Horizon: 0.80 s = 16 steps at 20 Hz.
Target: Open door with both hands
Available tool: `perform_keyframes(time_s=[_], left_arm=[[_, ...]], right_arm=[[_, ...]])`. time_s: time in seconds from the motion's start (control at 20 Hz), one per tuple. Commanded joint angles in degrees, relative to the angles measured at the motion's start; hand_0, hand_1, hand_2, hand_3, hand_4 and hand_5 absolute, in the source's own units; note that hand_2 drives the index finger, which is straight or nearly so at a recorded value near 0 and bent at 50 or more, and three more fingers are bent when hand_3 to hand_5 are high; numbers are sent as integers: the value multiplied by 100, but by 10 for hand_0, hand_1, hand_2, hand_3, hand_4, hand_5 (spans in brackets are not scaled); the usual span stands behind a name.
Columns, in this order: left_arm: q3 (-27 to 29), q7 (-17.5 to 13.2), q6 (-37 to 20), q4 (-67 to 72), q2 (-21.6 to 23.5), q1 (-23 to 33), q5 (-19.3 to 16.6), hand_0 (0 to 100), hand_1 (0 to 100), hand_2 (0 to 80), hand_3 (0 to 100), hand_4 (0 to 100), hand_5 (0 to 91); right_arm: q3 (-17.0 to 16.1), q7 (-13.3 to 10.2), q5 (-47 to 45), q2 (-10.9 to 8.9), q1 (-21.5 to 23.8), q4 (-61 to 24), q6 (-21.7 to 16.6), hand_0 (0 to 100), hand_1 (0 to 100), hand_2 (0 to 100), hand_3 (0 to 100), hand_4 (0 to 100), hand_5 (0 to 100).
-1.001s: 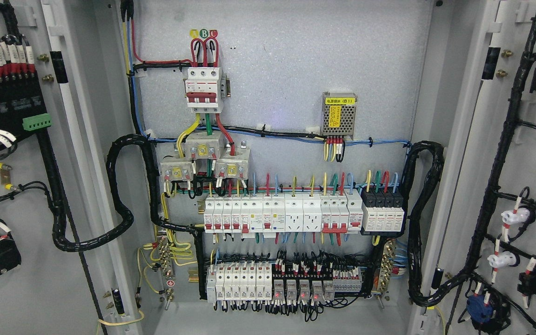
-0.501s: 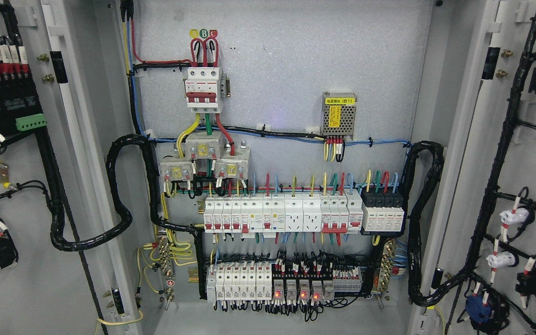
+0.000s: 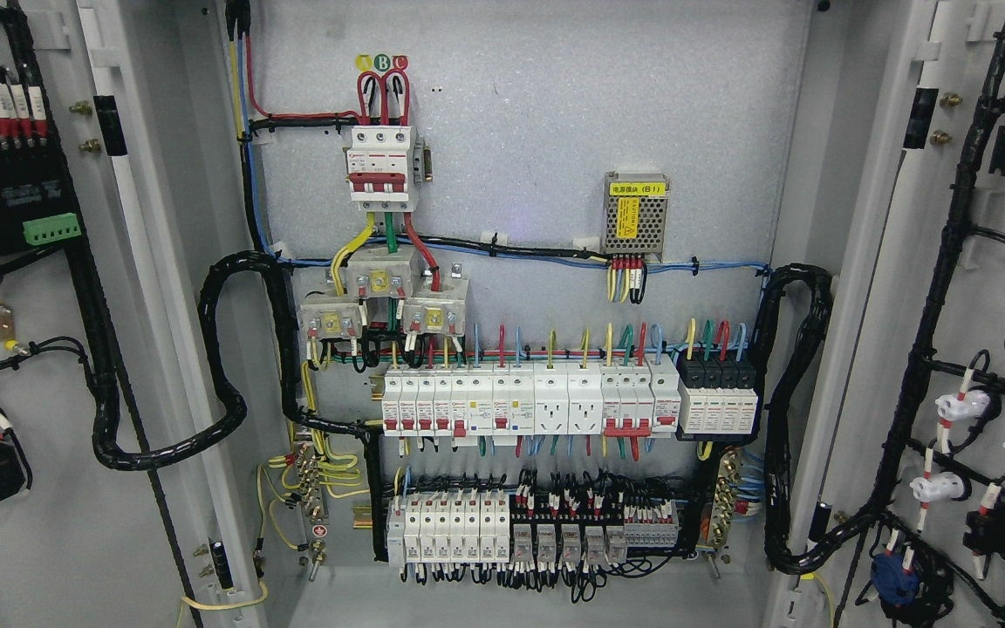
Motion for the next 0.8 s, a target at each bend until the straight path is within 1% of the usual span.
perform_keyframes(time_s=[0.0,0.05,0.15,0.25,0.3,0.35,0.4,0.45,0.55,0.6,0.65,0.75], left_arm=[[-21,-4,101,6,16,-31,-15,289,0,28,28,33,0],[-47,-4,109,-91,-20,-23,-24,289,0,28,28,34,0],[-283,22,118,-406,-160,12,-42,289,0,28,28,34,0],[-503,57,258,-767,-326,21,-59,289,0,28,28,34,0],[-626,118,346,-951,-458,4,-103,289,0,28,28,34,0],[-740,197,373,-1101,-616,-22,-225,289,0,28,28,34,0],[-915,303,373,-1268,-809,-23,-479,289,0,28,28,34,0],[-1117,356,364,-1417,-1020,-31,-786,289,0,28,28,33,0],[-1460,435,356,-1698,-1450,3,-1217,289,0,28,28,34,0],[-1662,583,356,-1822,-1644,12,-1428,289,0,28,28,34,0],[-1856,785,347,-1884,-1820,12,-1631,289,0,28,28,34,0],[-2251,1434,338,-2033,-2320,30,-2227,289,0,28,28,34,0]], right_arm=[[315,0,783,850,-401,-80,59,219,0,0,0,0,0],[341,-9,915,1000,-454,-80,181,219,0,0,0,0,0],[499,-17,1074,1202,-524,-80,418,219,0,0,0,0,0],[648,-70,1180,1317,-551,-80,507,219,0,0,0,0,0],[701,-218,1259,1431,-568,-80,534,219,0,0,0,0,0],[728,-394,1364,1536,-638,-72,551,219,0,0,0,0,0],[763,-561,1504,1607,-700,-72,621,219,0,0,0,0,0],[824,-632,1601,1642,-709,-72,683,219,0,0,0,0,0],[974,-659,1672,1748,-788,-80,745,219,0,0,0,0,0],[1000,-659,1681,1827,-823,-80,771,219,0,0,0,0,0],[1053,-659,1681,1888,-832,-80,771,219,0,0,0,0,0],[1237,-659,1716,1906,-832,-72,771,219,0,0,0,0,0]])
